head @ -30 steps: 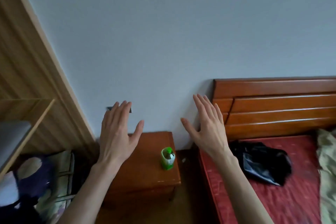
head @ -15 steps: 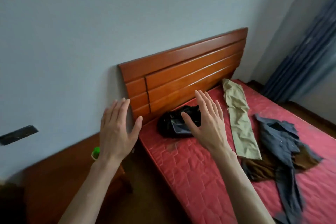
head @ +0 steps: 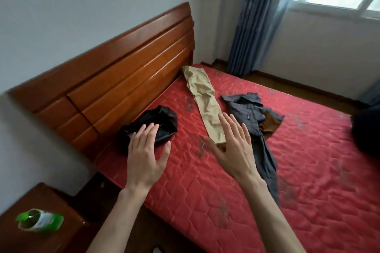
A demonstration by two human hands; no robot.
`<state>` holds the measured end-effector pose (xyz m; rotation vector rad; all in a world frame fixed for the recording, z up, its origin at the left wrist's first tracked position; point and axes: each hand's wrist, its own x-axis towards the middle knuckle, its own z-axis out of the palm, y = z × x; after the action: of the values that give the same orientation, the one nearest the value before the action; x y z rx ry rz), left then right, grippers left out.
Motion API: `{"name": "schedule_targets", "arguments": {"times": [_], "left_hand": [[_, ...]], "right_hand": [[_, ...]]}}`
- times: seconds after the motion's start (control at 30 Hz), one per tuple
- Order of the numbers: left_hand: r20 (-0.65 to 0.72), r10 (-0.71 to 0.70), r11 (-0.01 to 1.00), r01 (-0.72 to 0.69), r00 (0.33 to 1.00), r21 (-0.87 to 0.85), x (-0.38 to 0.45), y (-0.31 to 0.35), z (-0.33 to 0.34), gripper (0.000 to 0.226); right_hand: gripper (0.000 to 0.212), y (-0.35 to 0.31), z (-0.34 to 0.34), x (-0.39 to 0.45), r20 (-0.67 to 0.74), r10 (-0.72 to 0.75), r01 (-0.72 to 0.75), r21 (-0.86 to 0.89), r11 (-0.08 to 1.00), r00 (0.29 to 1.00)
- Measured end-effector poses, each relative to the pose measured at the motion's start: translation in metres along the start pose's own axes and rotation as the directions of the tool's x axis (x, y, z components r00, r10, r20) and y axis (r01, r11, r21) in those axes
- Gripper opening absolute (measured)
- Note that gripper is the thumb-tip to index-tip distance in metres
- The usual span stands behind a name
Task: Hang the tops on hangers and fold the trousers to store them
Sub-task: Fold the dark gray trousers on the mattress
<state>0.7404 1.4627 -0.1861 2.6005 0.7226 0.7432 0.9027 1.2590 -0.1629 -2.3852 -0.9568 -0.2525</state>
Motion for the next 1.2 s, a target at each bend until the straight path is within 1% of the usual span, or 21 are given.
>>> {"name": "schedule_targets", "arguments": {"times": [0.13,0.23,0.4,0.6,0.7,0.83,1.0,1.1,1.2], "left_hand": [[0.050,0.084,0.996,-0.081,0.995,-0.047,0.027,0.028,0.042,0.068],[0.063,0.143,0.987,-0.138,0.988,-0.081,0.054,0.044,0.071,0.067],[0.110,0.198,0.976,-0.185,0.974,-0.113,0.104,0.052,0.114,0.068],[0.165,0.203,0.972,-0.178,0.965,-0.153,0.164,0.033,0.168,0.067],[0.198,0.204,0.972,-0.174,0.959,-0.160,0.190,0.020,0.203,0.067],[0.249,0.203,0.973,-0.168,0.947,-0.156,0.218,0.009,0.253,0.068],[0.314,0.188,0.978,-0.149,0.931,-0.146,0.233,0.001,0.320,0.065],[0.348,0.209,0.975,-0.169,0.914,-0.141,0.237,-0.004,0.366,0.065],[0.379,0.190,0.980,-0.152,0.906,-0.128,0.241,-0.007,0.413,0.067]], "right_hand": [[0.079,0.038,-0.004,-0.001,-0.015,0.083,-0.084,-0.020,0.996,0.996],[0.082,0.061,-0.002,0.007,-0.022,0.146,-0.147,-0.024,0.989,0.989],[0.078,0.092,0.013,0.034,-0.051,0.214,-0.217,-0.058,0.974,0.975],[0.077,0.121,0.042,0.085,-0.031,0.285,-0.287,-0.089,0.954,0.958],[0.077,0.139,0.063,0.108,-0.037,0.302,-0.304,-0.098,0.948,0.953],[0.076,0.170,0.094,0.134,-0.013,0.337,-0.337,-0.107,0.936,0.941],[0.076,0.224,0.137,0.151,0.033,0.387,-0.379,-0.133,0.916,0.922],[0.070,0.262,0.172,0.153,0.028,0.406,-0.400,-0.120,0.909,0.914],[0.071,0.299,0.209,0.153,0.050,0.446,-0.439,-0.107,0.892,0.894]]}}
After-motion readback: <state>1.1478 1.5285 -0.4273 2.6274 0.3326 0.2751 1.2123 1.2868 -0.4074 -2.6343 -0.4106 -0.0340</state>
